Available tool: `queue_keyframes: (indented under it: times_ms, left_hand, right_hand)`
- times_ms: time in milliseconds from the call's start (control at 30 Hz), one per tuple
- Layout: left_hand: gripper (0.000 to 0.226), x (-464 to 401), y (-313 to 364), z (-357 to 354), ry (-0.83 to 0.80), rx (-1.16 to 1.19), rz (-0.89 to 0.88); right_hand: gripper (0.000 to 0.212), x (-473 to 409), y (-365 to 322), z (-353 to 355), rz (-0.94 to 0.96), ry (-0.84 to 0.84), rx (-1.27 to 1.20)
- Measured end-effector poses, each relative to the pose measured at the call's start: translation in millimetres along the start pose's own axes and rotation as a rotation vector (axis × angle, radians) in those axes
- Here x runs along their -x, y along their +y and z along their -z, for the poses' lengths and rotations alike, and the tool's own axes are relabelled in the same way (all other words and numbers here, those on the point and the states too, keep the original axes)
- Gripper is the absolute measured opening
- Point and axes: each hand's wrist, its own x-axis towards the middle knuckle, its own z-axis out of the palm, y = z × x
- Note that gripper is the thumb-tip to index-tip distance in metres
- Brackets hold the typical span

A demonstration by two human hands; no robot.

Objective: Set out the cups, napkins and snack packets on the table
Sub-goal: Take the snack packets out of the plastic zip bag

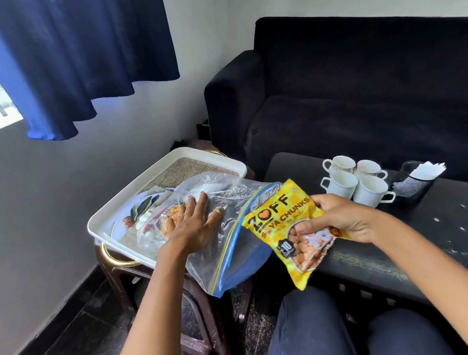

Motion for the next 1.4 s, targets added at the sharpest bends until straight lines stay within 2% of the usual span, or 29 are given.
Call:
queue_keyframes:
  times_ms: [67,133,300,433,633,767,933,1033,1200,1267,1333,1367,1400]
  left_hand:
    - [0.070,1.0,-0.3,0.2,-0.001,-0.012,-0.006]
    - [0.071,2.1,-0.4,1.2,-0.004,-0.027,-0.008]
    - [0.075,2.2,0.2,2.7,0.000,-0.054,-0.004]
    - [0.083,1.2,-4.1,3.9,0.013,-0.124,-0.010]
    - [0.072,1.0,-19.5,8.2,0.053,-0.193,-0.002]
    - [0.074,-0.3,-22.8,9.6,0.068,-0.191,0.001]
    - [0.071,0.6,-20.1,9.7,0.074,-0.205,0.014]
    - [0.075,1.3,-16.1,7.1,0.094,-0.236,0.037]
    - [0.079,2.9,-12.9,5.3,0.105,-0.250,0.055]
    - [0.078,3.7,-12.7,4.8,0.102,-0.248,0.060]
    - [0.077,3.8,-12.2,4.9,0.102,-0.243,0.060]
    - [0.077,3.7,-11.8,5.1,0.097,-0.239,0.061]
    - [0.077,3.7,-11.2,5.4,0.091,-0.234,0.062]
  right_hand:
    - [0.050,10.0,-3.5,12.8,0.008,-0.022,-0.012]
    - [0.063,18.0,-7.9,26.0,0.040,-0.025,-0.042]
    - [0.074,17.8,-28.9,42.3,0.105,0.047,-0.144]
    - [0.026,-11.9,-50.8,36.3,0.115,0.158,-0.179]
    - [0.025,-81.2,-73.4,29.8,0.089,0.241,-0.160]
    - [0.030,-129.3,-86.9,22.7,0.051,0.249,-0.033]
    - [0.027,-187.0,-103.8,3.6,0.083,0.181,0.165]
    - [0.033,-219.7,-108.7,-7.5,0.081,0.152,0.325]
    - [0.028,-264.5,-102.7,-28.6,-0.004,-0.084,0.572]
    - [0.044,-276.6,-96.4,-36.2,0.058,-0.049,0.701]
    - [0.079,-284.5,-89.7,-42.2,0.122,0.042,0.819]
    - [0.087,-285.8,-86.4,-45.3,0.157,0.080,0.876]
    - [0.086,-285.6,-83.2,-48.7,0.215,0.118,0.967]
